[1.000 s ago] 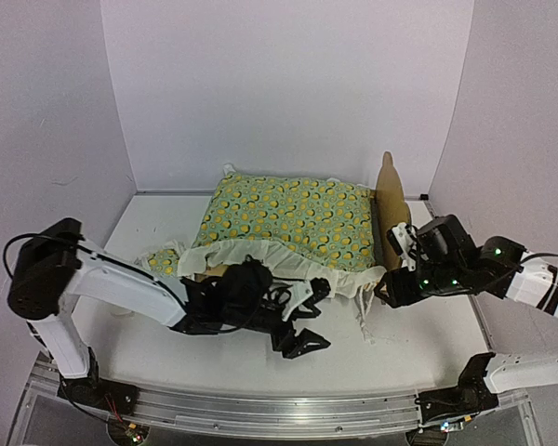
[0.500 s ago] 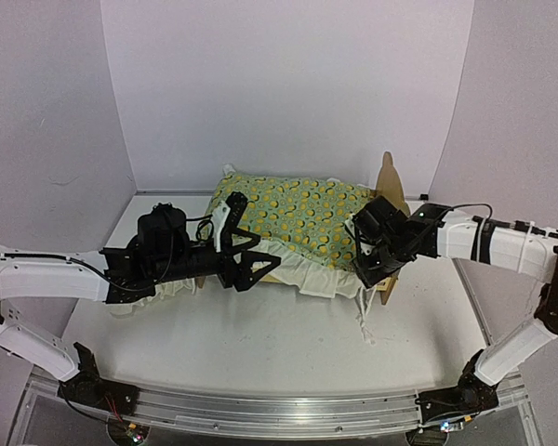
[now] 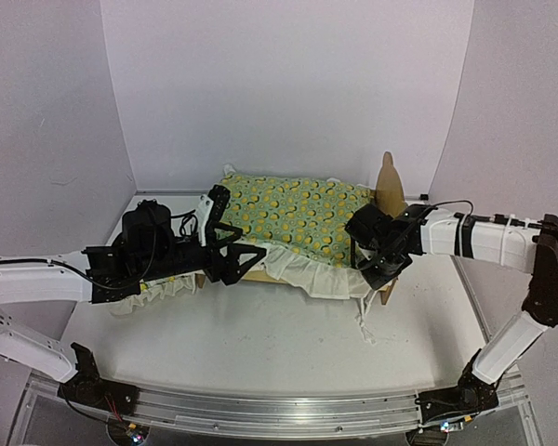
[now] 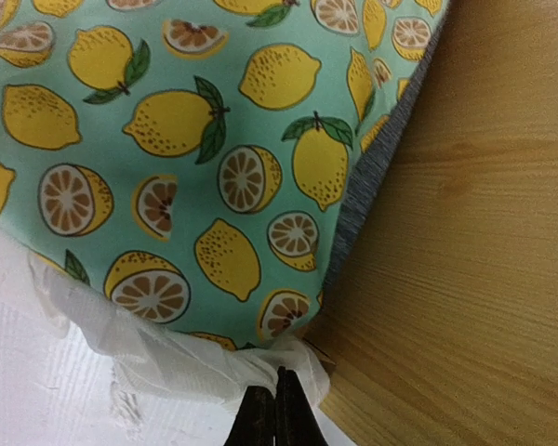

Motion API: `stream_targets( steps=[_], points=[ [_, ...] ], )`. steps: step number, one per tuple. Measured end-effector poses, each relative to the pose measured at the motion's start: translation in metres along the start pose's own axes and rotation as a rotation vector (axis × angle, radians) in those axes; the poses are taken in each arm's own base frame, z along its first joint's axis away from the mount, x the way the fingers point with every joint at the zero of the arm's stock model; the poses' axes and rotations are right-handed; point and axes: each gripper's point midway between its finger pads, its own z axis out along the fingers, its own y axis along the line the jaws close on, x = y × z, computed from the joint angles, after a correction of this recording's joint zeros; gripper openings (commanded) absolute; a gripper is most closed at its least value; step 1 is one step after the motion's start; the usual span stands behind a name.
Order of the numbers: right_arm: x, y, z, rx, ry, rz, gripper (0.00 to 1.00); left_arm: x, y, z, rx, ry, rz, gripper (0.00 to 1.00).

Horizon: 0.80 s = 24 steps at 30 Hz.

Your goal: Set up the pet bed

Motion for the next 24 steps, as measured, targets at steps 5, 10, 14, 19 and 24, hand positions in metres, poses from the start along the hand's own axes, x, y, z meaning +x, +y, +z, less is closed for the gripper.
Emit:
stream_targets(
  steps=[5,10,14,19,24],
  points=[
    [0.012,-0.018,0.005,0.11,0.048,-0.002,0.0,0.008,0.031,-0.004,-0.107,0.047,-0.043,0.89],
    [0.023,-0.035,0.01,0.198,0.073,0.011,0.0,0.021,0.082,-0.016,-0.268,0.102,-0.137,0.91],
    [0.029,-0.056,0.014,0.279,0.095,0.029,0.05,0.037,0.116,-0.031,-0.394,0.156,-0.214,0.92],
    [0.031,-0.078,0.017,0.337,0.114,0.038,0.21,0.057,0.142,-0.046,-0.479,0.212,-0.306,0.93],
    [0.035,-0.1,0.023,0.362,0.142,0.059,0.27,0.081,0.13,-0.041,-0.381,0.257,-0.402,0.93]
  ],
)
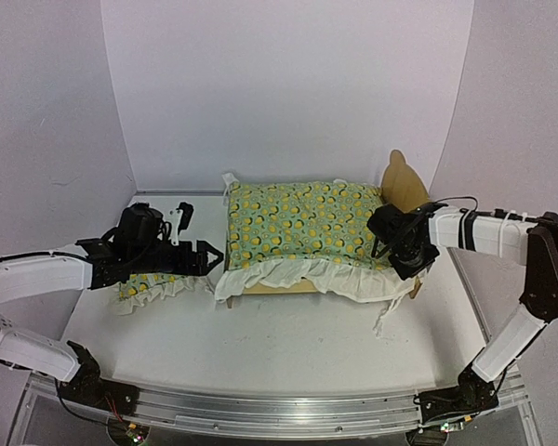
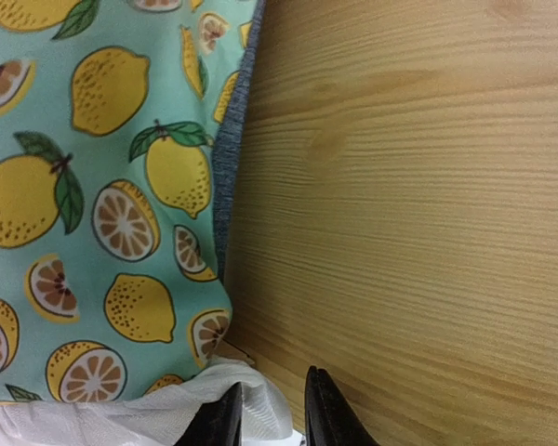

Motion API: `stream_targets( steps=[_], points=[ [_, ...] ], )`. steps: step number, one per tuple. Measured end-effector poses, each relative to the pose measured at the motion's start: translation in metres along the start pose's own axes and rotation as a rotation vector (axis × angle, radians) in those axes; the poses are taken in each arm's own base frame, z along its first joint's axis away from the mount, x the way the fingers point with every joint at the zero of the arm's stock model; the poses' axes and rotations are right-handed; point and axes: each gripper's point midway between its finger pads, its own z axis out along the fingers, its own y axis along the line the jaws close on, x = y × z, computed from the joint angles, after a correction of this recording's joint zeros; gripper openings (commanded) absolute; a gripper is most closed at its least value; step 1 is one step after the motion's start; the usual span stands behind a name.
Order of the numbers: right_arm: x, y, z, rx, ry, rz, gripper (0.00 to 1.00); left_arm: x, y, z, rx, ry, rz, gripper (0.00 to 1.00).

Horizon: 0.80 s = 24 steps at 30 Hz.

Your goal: Set up the pet bed

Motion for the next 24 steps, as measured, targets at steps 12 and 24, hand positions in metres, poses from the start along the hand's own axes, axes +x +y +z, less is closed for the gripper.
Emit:
stream_targets(
  steps=[12,24],
  points=[
    [-0.004,-0.02,-0.018,-0.074,-0.059,0.078,0.57,0.069,-0.057,0.023,0.302,0.223,-0.002,0.65],
    [-0.053,0.102,-0.152,-0.698,-0.403,0.023,0.72,0.078,-0.074,0.024,0.356,0.272,-0.009,0.0]
  ],
)
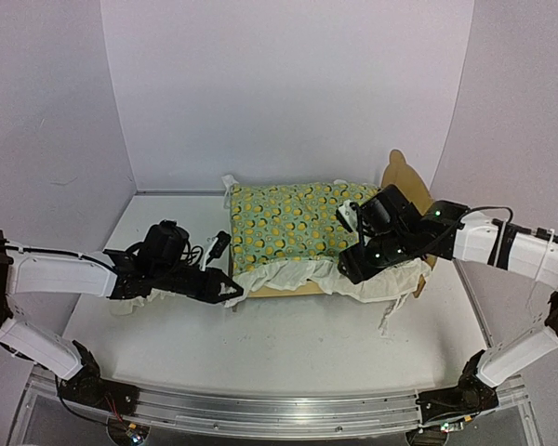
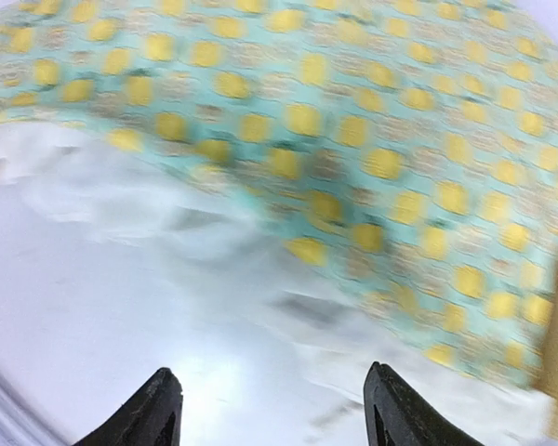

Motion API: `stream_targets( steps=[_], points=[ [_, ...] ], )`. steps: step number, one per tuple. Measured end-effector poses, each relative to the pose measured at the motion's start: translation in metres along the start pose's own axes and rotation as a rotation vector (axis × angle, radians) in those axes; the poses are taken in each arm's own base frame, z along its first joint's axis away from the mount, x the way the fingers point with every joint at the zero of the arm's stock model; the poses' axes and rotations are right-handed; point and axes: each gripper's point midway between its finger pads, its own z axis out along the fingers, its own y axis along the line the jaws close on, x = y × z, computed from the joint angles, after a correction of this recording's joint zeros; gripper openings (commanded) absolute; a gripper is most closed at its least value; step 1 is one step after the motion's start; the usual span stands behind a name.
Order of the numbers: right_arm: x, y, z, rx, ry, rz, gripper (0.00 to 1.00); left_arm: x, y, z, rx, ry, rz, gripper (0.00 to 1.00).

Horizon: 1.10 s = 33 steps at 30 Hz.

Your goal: Set up the pet bed

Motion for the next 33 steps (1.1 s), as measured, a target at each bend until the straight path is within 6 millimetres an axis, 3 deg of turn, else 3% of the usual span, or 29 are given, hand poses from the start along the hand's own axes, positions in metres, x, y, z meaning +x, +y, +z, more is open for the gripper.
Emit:
stream_targets(
  steps=[4,9,15,21,26,28,30,32,33],
  points=[
    [-0.004,0.051,0.011,-0.232,-0.067,0.005,0.75,-0.022,-0.027,-0.009,0.076,-0.034,0.029,0.0],
    [-0.02,0.091,0.023,-0.368,-0.115,-0.019,0.79,-0.048,-0.068,-0.033,0.184,-0.098,0.084,0.0],
    [-0.034,0.137,0.018,-0.44,-0.254,-0.092,0.88,-0.056,-0.084,-0.044,0.232,-0.115,0.105,0.0],
    [-0.041,0.184,0.001,-0.364,-0.454,-0.214,0.89,-0.067,-0.091,-0.046,0.238,-0.135,0.116,0.0],
    [-0.064,0.188,0.015,-0.122,-0.545,-0.19,0.87,-0.073,-0.093,-0.047,0.237,-0.148,0.119,0.0],
    [-0.069,0.179,0.026,-0.026,-0.561,-0.158,0.79,-0.074,-0.092,-0.047,0.235,-0.148,0.117,0.0],
    [-0.071,0.168,0.035,0.062,-0.574,-0.131,0.63,-0.074,-0.092,-0.047,0.235,-0.15,0.116,0.0],
    [-0.07,0.16,0.043,0.129,-0.581,-0.131,0.37,-0.074,-0.092,-0.047,0.235,-0.149,0.114,0.0],
    [-0.07,0.158,0.046,0.155,-0.585,-0.14,0.2,-0.074,-0.092,-0.047,0.235,-0.149,0.114,0.0]
  ],
)
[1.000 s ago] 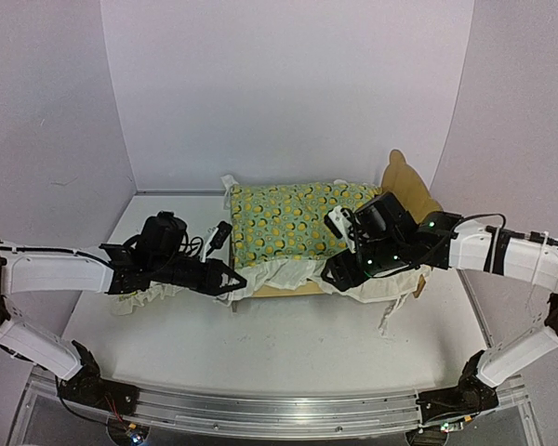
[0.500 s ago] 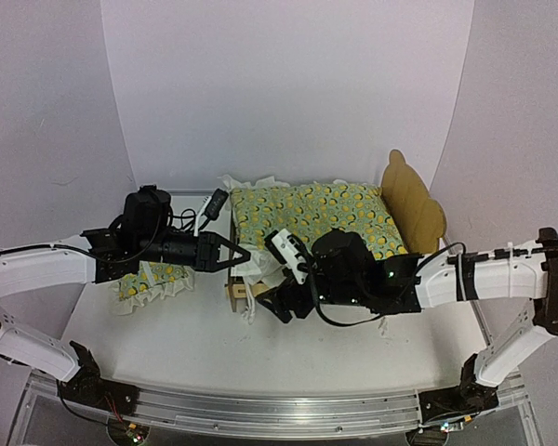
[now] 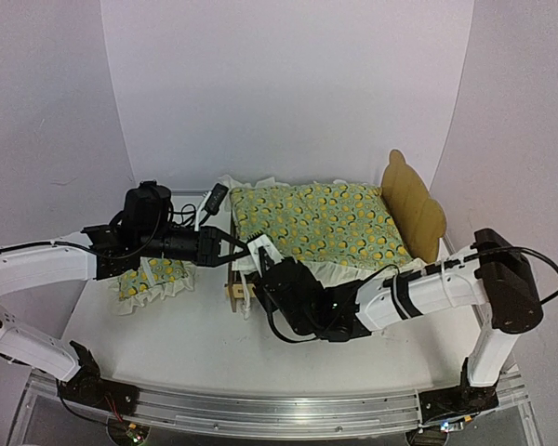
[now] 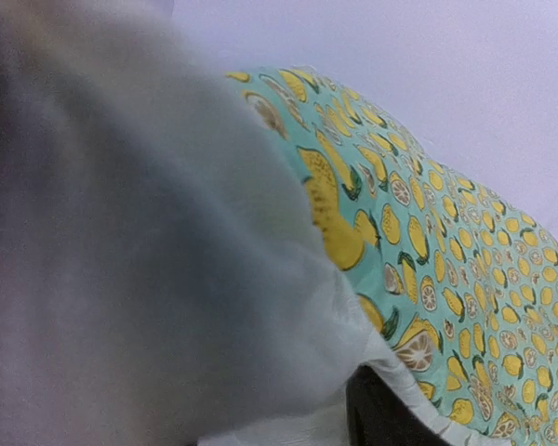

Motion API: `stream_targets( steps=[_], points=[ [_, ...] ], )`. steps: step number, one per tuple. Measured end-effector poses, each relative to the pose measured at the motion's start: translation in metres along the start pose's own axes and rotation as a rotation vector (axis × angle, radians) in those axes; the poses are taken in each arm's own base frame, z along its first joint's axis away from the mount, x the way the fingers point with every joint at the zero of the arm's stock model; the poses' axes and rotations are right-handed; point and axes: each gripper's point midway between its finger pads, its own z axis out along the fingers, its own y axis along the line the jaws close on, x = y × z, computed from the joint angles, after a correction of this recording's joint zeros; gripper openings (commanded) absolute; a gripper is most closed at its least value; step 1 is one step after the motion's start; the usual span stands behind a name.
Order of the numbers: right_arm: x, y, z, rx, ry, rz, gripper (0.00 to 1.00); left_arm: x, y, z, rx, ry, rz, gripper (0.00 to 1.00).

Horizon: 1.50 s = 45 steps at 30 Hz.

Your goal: Set up the pet bed

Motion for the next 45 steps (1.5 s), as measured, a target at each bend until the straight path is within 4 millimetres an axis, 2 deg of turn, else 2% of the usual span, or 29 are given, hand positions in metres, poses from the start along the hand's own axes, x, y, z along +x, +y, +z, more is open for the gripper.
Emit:
stream_targets(
  steps=[1,2,6,10,13,16,18,20,21,23,26,29,32,37,41,45],
  points=[
    [0.001,-0.002,0.002,0.023,-0.005,-0.005,0.04,0.0,0.002,0.0,-0.007,-0.001,-0.002,0.0],
    [0.0,-0.004,0.003,0.035,-0.006,-0.018,0.0,0.0,0.003,0.0,-0.012,-0.001,-0.005,0.0],
    [-0.001,-0.006,-0.003,0.013,0.016,-0.054,0.0,-0.002,0.006,-0.001,-0.023,-0.008,-0.008,0.0],
    [-0.004,-0.013,-0.023,-0.123,0.078,-0.016,0.0,-0.003,0.01,-0.001,-0.035,-0.013,-0.012,0.0],
    [-0.012,-0.038,-0.037,-0.234,0.123,0.099,0.0,0.002,0.021,0.006,-0.051,0.007,-0.029,0.0],
    [-0.012,-0.069,-0.033,-0.308,0.169,0.237,0.0,0.009,0.037,0.018,-0.076,0.04,-0.057,0.0],
    [-0.002,-0.086,-0.025,-0.329,0.221,0.3,0.0,0.009,0.047,0.028,-0.087,0.057,-0.072,0.0],
    [0.016,-0.083,-0.025,-0.376,0.3,0.308,0.0,0.004,0.053,0.036,-0.09,0.063,-0.082,0.0],
    [0.023,-0.077,-0.028,-0.408,0.334,0.304,0.05,0.001,0.056,0.039,-0.091,0.063,-0.085,0.0],
    [0.031,-0.066,-0.035,-0.462,0.373,0.287,0.35,-0.007,0.058,0.044,-0.085,0.06,-0.088,0.0],
    [0.03,-0.058,-0.041,-0.506,0.383,0.251,0.63,-0.014,0.058,0.049,-0.074,0.057,-0.092,0.0],
    [0.02,-0.063,-0.041,-0.492,0.357,0.192,0.8,-0.021,0.055,0.051,-0.064,0.051,-0.098,0.0],
    [0.01,-0.067,-0.038,-0.484,0.306,0.094,0.87,-0.026,0.052,0.054,-0.052,0.047,-0.102,0.0],
    [-0.005,-0.063,-0.036,-0.5,0.195,-0.102,0.9,-0.027,0.051,0.055,-0.044,0.051,-0.126,0.0],
    [-0.024,-0.049,-0.021,-0.496,0.085,-0.206,0.94,-0.026,0.054,0.057,-0.051,0.059,-0.165,0.0],
    [-0.031,-0.031,-0.011,-0.44,0.017,-0.268,0.95,-0.026,0.056,0.058,-0.057,0.063,-0.191,0.0]
  ],
)
